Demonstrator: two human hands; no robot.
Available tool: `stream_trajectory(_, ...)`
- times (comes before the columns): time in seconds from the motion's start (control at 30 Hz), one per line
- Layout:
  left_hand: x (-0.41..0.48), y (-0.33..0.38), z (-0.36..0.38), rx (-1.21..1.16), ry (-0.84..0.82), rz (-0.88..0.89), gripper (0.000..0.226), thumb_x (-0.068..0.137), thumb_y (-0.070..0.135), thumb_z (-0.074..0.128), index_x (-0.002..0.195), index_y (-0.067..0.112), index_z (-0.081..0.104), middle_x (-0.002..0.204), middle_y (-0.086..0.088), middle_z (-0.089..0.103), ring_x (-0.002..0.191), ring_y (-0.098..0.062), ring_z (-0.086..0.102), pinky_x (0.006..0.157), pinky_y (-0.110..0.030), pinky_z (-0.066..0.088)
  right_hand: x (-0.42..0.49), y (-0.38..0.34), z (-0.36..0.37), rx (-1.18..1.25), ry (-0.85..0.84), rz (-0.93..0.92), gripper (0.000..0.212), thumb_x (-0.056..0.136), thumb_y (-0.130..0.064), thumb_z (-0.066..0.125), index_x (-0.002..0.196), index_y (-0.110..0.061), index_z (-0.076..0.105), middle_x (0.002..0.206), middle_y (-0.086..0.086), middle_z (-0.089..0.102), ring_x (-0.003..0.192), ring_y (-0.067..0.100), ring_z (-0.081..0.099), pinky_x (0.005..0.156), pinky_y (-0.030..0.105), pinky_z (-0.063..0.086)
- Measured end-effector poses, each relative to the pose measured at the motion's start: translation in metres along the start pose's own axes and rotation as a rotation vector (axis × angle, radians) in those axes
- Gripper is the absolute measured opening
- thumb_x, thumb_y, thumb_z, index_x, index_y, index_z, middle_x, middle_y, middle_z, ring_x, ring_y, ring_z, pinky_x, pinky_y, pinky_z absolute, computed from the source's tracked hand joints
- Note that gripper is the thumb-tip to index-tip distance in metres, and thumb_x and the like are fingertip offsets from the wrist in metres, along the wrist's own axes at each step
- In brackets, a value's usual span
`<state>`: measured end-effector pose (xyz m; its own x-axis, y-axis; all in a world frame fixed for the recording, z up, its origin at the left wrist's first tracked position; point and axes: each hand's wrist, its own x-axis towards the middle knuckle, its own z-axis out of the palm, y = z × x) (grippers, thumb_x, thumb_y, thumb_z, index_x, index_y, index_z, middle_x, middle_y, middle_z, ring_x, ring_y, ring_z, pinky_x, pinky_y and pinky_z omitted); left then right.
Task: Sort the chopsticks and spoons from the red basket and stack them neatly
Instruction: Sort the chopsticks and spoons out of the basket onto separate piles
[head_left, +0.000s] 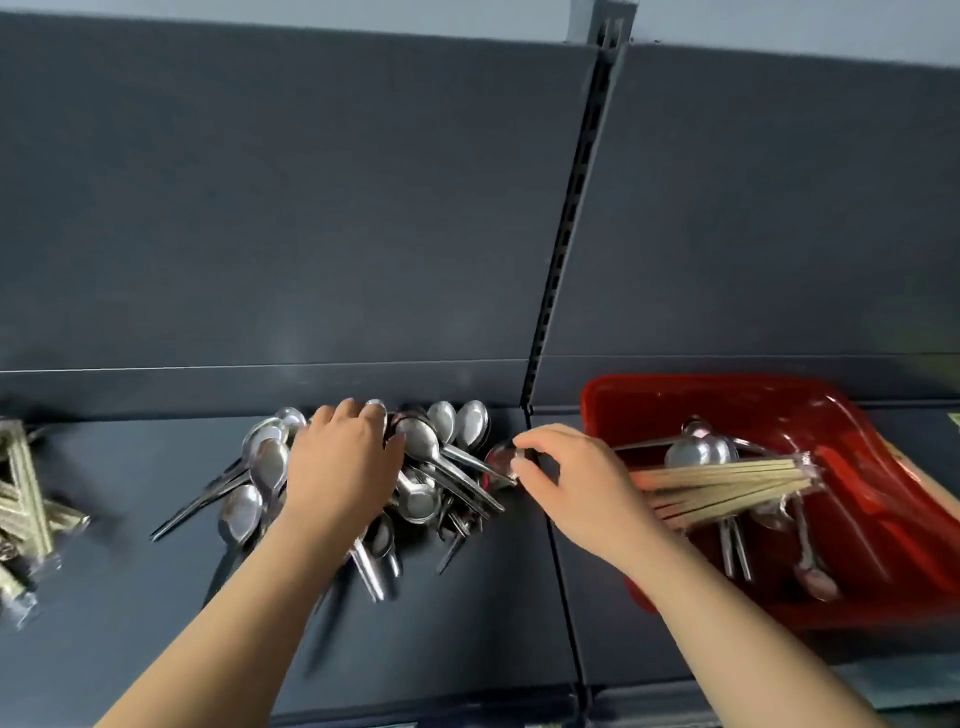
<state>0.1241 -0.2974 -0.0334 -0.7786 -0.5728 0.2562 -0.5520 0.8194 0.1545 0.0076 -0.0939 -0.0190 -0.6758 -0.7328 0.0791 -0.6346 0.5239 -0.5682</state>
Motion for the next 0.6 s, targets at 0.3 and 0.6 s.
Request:
stream_trajectory(0.3, 0.004, 0.153, 0.002, -0.282, -0.081, 0.414, 0.033, 0.087, 0.040, 0.051, 0.102, 0.018, 0.070, 0.096, -0.003, 0.069, 0.090, -0.029, 0.062, 0.075, -0.036, 0.050, -0.054, 0.136, -0.101, -0.210, 0.019, 0.210, 0.032, 0.090, -0.023, 0.065, 0.121, -0.020, 0.066, 0.123, -0.006, 0.064, 0.117, 0.012, 0.058, 0.100, 0.022, 0.038)
stream_trajectory(0.6, 0.024, 0.263, 0.078, -0.158, -0.587, 0.436, 0.048, 0.079, 0.040, 0.068, 0.122, 0.022, 0.058, 0.118, -0.001, 0.063, 0.109, -0.025, 0.060, 0.087, -0.033, 0.049, -0.069, 0.223, -0.139, -0.167, -0.157, 0.276, 0.033, 0.089, -0.027, 0.066, 0.123, -0.028, 0.065, 0.126, -0.015, 0.062, 0.113, 0.002, 0.057, 0.091, 0.013, 0.038)
